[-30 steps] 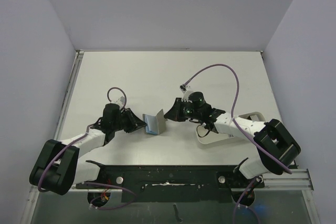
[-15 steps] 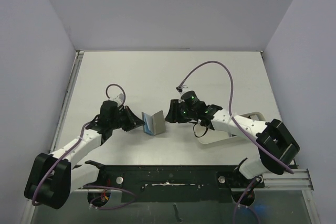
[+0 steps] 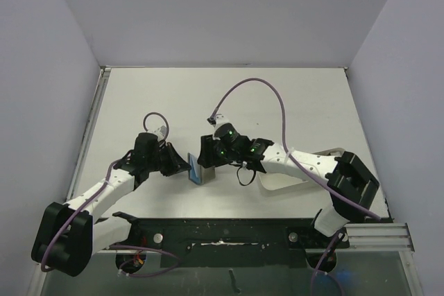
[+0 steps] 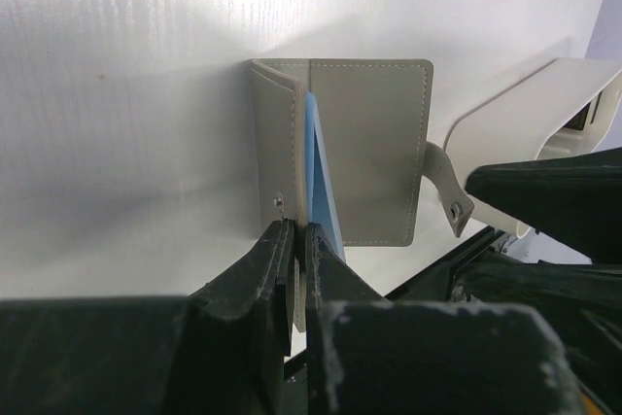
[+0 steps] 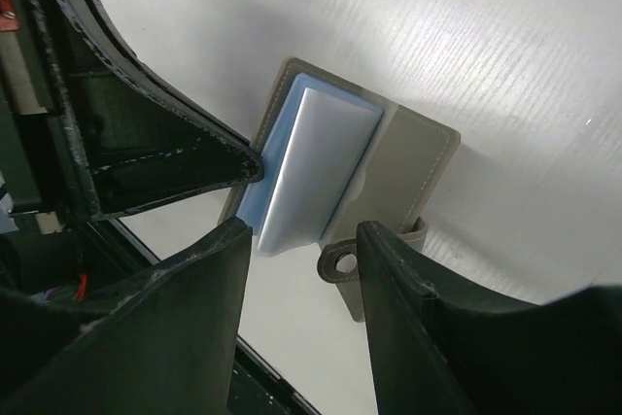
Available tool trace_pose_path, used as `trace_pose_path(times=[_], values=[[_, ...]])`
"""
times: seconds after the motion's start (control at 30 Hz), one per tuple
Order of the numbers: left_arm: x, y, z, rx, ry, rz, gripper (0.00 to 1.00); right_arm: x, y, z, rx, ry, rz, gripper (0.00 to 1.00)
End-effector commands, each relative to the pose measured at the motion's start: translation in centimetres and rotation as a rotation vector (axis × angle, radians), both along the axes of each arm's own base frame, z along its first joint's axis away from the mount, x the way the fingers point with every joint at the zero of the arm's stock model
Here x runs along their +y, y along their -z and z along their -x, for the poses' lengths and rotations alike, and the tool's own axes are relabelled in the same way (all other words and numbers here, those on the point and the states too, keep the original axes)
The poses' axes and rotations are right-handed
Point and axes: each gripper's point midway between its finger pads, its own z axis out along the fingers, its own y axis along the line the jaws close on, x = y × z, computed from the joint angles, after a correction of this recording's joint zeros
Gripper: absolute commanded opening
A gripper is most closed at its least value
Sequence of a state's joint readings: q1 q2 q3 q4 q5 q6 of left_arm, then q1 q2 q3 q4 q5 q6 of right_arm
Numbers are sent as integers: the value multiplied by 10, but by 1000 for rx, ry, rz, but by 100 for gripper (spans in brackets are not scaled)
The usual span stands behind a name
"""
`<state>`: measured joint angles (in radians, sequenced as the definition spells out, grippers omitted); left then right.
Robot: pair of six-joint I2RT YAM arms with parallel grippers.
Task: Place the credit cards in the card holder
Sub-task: Open the card holder at the center of the board.
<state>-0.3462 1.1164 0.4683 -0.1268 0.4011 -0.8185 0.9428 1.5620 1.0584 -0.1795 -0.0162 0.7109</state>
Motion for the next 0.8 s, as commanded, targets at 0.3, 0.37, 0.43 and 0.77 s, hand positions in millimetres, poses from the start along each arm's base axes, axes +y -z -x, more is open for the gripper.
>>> trace_pose_path(times=[0.3, 0.37, 0.43, 0.77], values=[[-15, -16, -7, -67, 35, 89, 0, 22, 29, -5, -1, -55, 6, 47], [-15, -16, -7, -65, 33, 88, 0, 12, 40, -7, 21, -37, 17, 46], [-14, -16, -6, -65, 30, 89, 0, 3, 50, -8, 45, -27, 4, 45], [-21, -21, -5, -69, 59, 137, 0, -18, 79, -5, 94, 5, 24, 33]])
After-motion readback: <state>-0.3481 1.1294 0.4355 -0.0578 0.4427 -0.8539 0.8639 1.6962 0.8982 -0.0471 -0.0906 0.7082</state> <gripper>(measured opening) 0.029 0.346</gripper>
